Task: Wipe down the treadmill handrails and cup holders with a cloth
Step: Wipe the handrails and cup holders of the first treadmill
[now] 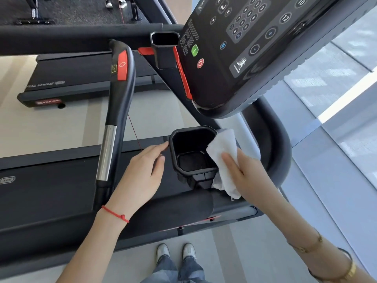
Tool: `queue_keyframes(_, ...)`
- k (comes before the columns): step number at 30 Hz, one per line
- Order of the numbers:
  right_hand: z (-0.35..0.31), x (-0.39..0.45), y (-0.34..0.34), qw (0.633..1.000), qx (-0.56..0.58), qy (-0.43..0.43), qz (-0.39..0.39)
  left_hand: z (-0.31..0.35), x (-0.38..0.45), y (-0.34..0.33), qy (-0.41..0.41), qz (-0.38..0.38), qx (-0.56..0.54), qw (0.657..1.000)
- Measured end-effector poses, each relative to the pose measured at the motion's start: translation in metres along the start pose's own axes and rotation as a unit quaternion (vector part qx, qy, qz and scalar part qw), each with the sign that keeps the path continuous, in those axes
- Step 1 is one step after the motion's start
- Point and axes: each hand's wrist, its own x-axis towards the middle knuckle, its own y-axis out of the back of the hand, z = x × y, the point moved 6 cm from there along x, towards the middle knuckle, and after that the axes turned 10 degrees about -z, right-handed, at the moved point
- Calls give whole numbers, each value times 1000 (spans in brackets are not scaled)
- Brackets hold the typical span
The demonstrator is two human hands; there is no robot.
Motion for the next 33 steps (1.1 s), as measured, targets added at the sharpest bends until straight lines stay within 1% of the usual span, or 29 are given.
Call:
queue_keyframes(2,-10,-10,2,999,-2,31,25,0,-1,1,-4,1,-4,1000)
queue_keyframes(4,-19,-12,-3,997,-42,62,5,1,-1,2,-10,3,-11,1000)
queue_keyframes(7,-37,-2,-24,975,-160,115,-104,3,-2,3,-21,6,-21,1000)
queue_keyframes(9,-48,6,-35,952,-197,158,-170,2,-2,3,-24,9,-22,999)
queue_keyframes(10,-52,10,-38,946,-201,168,-189,2,-2,4,-25,9,-22,999)
queue_keyframes(12,-56,19,-43,936,-226,162,-215,1,-2,3,-24,6,-23,999)
queue_keyframes(14,-57,32,-49,916,-286,129,-249,0,-2,3,-25,3,-25,999)
queue_keyframes(16,-55,42,-53,907,-304,109,-271,-1,-2,2,-25,-1,-26,999)
queue_keyframes(18,-54,43,-51,909,-307,114,-258,-2,-2,1,-24,-6,-25,999)
queue_keyframes(21,-52,33,-44,907,-335,160,-198,-3,-3,1,-25,-6,-25,999)
queue_keyframes(24,-51,23,-35,906,-351,183,-153,-2,-3,1,-25,-8,-28,999)
queue_keyframes(26,-54,19,-24,898,-370,215,-102,-2,-3,2,-27,-11,-29,999)
queue_keyframes(28,-56,14,-14,894,-382,225,-63,-2,-2,3,-27,-11,-34,999)
queue_keyframes(29,-56,14,-13,890,-395,220,-63,-2,-2,3,-27,-9,-34,999)
queue_keyframes(31,-55,20,-24,873,-435,198,-101,-2,-1,3,-25,-6,-33,999)
queue_keyframes(32,-54,25,-31,873,-433,183,-132,-2,-1,3,-25,-4,-33,999)
queue_keyframes(33,-52,30,-38,882,-410,169,-161,-1,-1,3,-24,-4,-32,999)
